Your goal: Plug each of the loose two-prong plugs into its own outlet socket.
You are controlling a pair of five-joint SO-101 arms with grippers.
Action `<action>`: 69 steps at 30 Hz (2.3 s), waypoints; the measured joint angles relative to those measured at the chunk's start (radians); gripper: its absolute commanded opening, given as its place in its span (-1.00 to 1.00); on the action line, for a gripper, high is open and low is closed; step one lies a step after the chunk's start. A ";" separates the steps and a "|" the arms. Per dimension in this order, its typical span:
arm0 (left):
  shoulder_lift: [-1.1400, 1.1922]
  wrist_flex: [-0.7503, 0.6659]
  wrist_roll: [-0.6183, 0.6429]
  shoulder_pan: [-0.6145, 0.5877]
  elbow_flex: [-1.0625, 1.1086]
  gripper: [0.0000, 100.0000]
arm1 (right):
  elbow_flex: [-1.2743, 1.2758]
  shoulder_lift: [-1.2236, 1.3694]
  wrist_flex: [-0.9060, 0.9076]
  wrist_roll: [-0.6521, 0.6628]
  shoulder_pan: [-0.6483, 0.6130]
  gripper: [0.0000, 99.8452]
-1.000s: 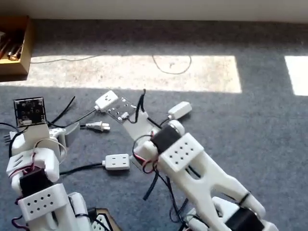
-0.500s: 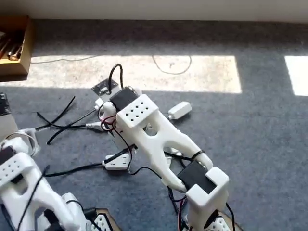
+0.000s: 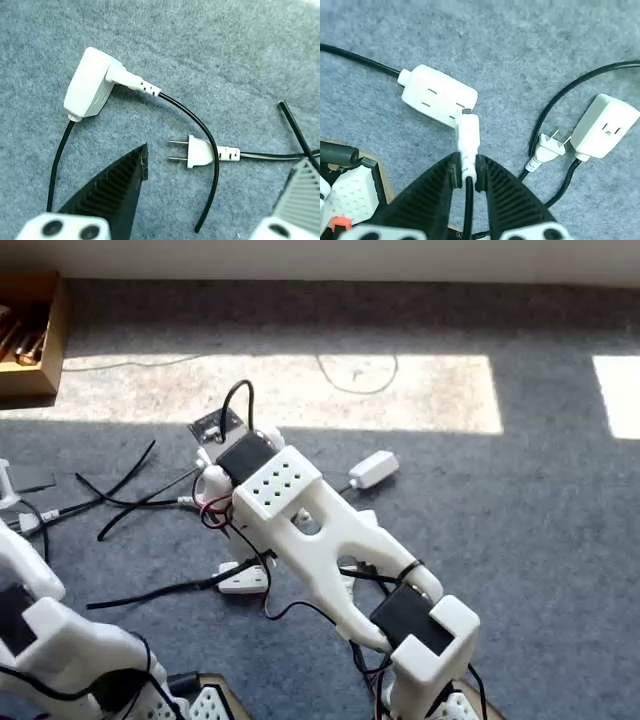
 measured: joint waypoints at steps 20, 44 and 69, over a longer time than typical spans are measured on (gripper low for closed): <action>0.173 0.044 -0.029 -0.002 -0.149 -0.17 | -0.061 0.043 0.000 -0.315 -0.055 -0.99; 0.173 0.017 -0.035 -0.011 -0.149 -0.22 | -0.012 0.043 0.000 -0.324 -0.069 -0.99; 0.173 0.015 -0.038 -0.028 -0.183 -0.22 | 0.051 0.043 -0.028 -0.324 -0.055 -0.99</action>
